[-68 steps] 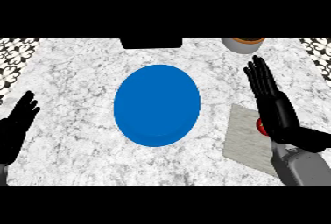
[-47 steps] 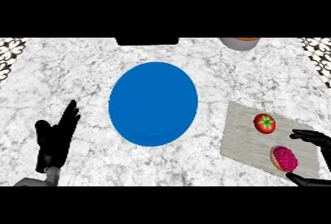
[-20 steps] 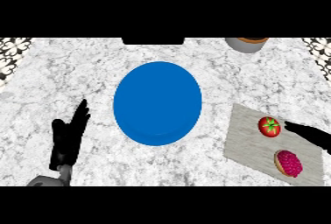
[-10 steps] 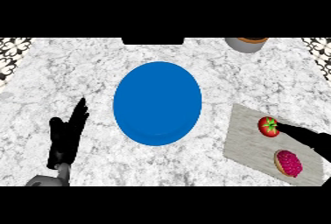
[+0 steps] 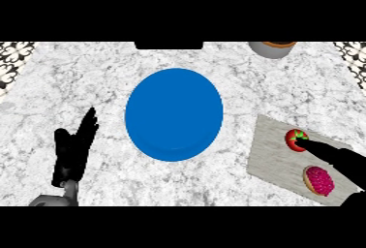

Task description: Pick the cupcake from the placemat and place it in the plate

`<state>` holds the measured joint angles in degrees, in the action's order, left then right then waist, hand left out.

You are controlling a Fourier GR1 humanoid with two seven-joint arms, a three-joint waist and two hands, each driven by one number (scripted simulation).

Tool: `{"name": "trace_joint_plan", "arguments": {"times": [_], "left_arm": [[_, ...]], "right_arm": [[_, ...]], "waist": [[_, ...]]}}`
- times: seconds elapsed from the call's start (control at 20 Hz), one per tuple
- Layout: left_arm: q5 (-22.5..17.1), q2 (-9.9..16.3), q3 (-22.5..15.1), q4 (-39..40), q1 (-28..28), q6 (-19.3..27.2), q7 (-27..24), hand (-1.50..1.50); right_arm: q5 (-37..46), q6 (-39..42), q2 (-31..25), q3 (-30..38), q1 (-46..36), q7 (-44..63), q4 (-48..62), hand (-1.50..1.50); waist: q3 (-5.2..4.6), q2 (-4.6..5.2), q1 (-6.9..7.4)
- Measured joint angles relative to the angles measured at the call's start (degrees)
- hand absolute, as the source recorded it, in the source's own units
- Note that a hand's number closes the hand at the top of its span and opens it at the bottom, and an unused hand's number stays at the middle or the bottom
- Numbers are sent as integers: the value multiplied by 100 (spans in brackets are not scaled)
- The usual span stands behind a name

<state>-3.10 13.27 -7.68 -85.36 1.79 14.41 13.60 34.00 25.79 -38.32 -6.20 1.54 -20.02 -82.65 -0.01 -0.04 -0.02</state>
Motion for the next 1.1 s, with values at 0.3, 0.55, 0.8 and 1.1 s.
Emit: {"name": "trace_joint_plan", "arguments": {"times": [0.3, 0.55, 0.8, 1.1], "left_arm": [[139, -177, 133, 252, 17, -158, -221, 0], [194, -210, 286, 349, 145, -236, -173, 0], [358, -349, 244, 197, -29, -223, -167, 0], [378, -336, 306, 191, 45, -254, -121, 0]], "right_arm": [[490, -50, 247, 79, -82, -169, 176, 150], [804, -413, 302, 194, -150, -736, 391, 150], [1031, -636, 422, 401, -225, -937, 499, 150], [1225, -1351, 1056, 603, -440, -198, 179, 150]], "waist": [[-25, -17, -4], [-33, -23, 0], [-19, -14, 4], [-10, -13, 3]]}}
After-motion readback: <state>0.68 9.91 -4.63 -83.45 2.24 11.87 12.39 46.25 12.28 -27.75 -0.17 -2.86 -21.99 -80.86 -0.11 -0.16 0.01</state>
